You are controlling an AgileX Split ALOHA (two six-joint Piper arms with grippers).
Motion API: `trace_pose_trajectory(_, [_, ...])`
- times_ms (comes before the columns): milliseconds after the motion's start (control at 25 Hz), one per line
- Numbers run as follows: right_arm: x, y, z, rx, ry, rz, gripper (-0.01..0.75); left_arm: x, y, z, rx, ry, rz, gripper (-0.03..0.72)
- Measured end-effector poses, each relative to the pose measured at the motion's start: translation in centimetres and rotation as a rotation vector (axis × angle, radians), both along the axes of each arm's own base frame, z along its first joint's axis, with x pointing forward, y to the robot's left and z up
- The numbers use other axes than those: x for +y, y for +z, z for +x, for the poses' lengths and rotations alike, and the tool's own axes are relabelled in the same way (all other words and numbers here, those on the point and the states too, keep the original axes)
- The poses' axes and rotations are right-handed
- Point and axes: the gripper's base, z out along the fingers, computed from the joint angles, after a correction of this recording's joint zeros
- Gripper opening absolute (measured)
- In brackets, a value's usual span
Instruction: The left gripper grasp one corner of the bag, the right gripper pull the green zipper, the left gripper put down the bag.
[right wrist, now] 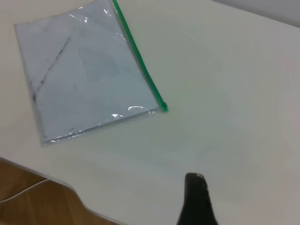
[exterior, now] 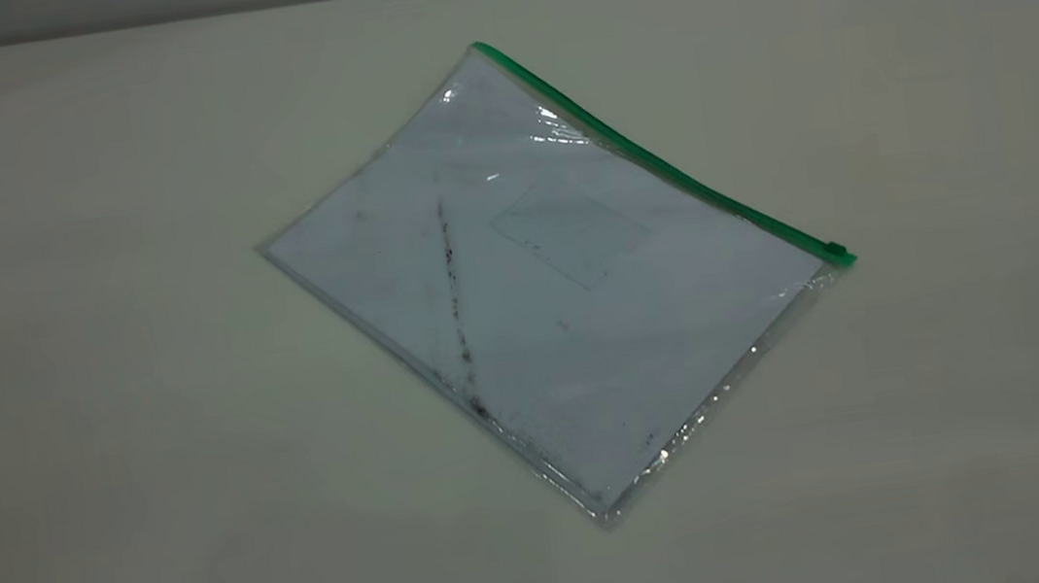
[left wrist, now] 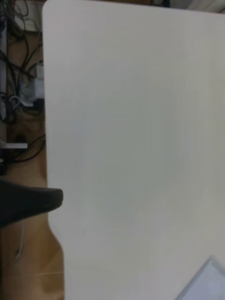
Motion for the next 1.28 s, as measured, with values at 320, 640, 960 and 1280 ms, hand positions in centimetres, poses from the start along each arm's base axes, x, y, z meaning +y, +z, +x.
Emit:
trace_pose_trajectory(320, [0.1, 0.0, 0.0, 0.000, 0.003, 0.006, 0.581, -0.4, -4.0, -1.4, 0.074, -0.109, -0.011, 0.588])
trace_pose_trajectory(640, [0.1, 0.0, 0.0, 0.000, 0.003, 0.006, 0.580, -1.3, -5.7, -1.7, 0.085, -0.279, -0.013, 0.588])
trace_pose_trajectory(960, [0.1, 0.0, 0.0, 0.000, 0.003, 0.006, 0.580, -1.4, -5.7, -1.6, 0.074, -0.285, -0.019, 0.588])
trace_pose_trajectory(1280, [0.1, 0.0, 0.0, 0.000, 0.002, 0.007, 0.580, -1.2, -5.6, -1.9, 0.052, -0.257, -0.023, 0.588])
